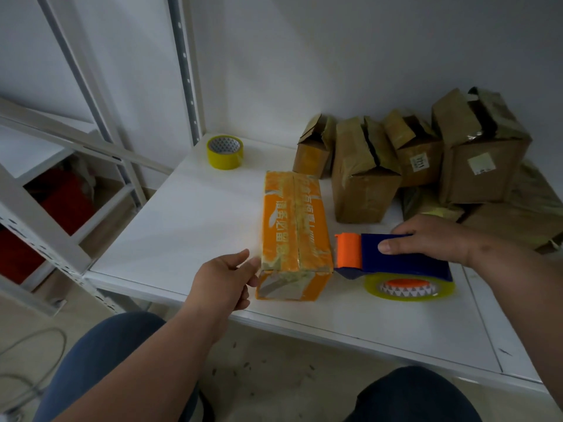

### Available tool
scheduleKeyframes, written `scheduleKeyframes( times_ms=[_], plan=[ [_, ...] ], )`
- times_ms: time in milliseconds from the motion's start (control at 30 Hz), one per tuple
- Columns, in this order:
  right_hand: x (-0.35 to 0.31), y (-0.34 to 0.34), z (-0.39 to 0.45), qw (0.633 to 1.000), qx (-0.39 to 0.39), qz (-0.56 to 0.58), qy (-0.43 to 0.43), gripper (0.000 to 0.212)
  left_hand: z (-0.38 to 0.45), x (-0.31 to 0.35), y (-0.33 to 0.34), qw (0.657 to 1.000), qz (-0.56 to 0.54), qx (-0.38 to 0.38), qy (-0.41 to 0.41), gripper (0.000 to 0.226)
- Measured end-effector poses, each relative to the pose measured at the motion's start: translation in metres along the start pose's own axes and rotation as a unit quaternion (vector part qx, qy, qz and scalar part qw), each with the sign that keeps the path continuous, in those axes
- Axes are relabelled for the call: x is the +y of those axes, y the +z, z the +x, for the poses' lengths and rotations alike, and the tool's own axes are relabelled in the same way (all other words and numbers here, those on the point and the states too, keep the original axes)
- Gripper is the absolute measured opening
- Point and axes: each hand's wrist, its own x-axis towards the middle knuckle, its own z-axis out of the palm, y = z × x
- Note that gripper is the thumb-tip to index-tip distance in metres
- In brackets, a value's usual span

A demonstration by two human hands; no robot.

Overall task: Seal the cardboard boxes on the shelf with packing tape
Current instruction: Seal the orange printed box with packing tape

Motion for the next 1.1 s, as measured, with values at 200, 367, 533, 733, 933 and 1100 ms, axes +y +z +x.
scheduleKeyframes(
  times_ms=[200, 367, 533, 733, 933, 1100],
  plan=[
    [0.01, 0.011, -0.001, 0.999, 0.011, 0.051, 0.014, 0.047, 0.007, -0.004, -0.007, 0.952, 0.274, 0.028, 0.135, 0.049],
    [0.009, 0.018, -0.002, 0.998, 0.011, 0.055, 0.005, 0.049, -0.003, 0.007, 0.001, 0.843, 0.366, 0.013, 0.394, 0.062],
    [0.009, 0.02, -0.006, 0.999, 0.017, 0.038, -0.001, 0.044, -0.005, 0.013, 0.019, 0.669, 0.646, -0.075, 0.359, 0.081],
    [0.004, 0.023, -0.011, 0.999, 0.017, 0.008, -0.032, 0.056, -0.007, 0.034, 0.033, 0.6, 0.701, -0.072, 0.38, 0.099],
    [0.017, 0.027, -0.021, 0.999, 0.008, 0.025, -0.032, 0.038, 0.006, 0.032, 0.033, 0.602, 0.707, -0.129, 0.348, 0.094],
    [0.042, 0.027, -0.037, 0.998, 0.006, 0.062, -0.015, 0.061, 0.007, 0.034, 0.031, 0.613, 0.703, -0.137, 0.333, 0.093]
  ],
)
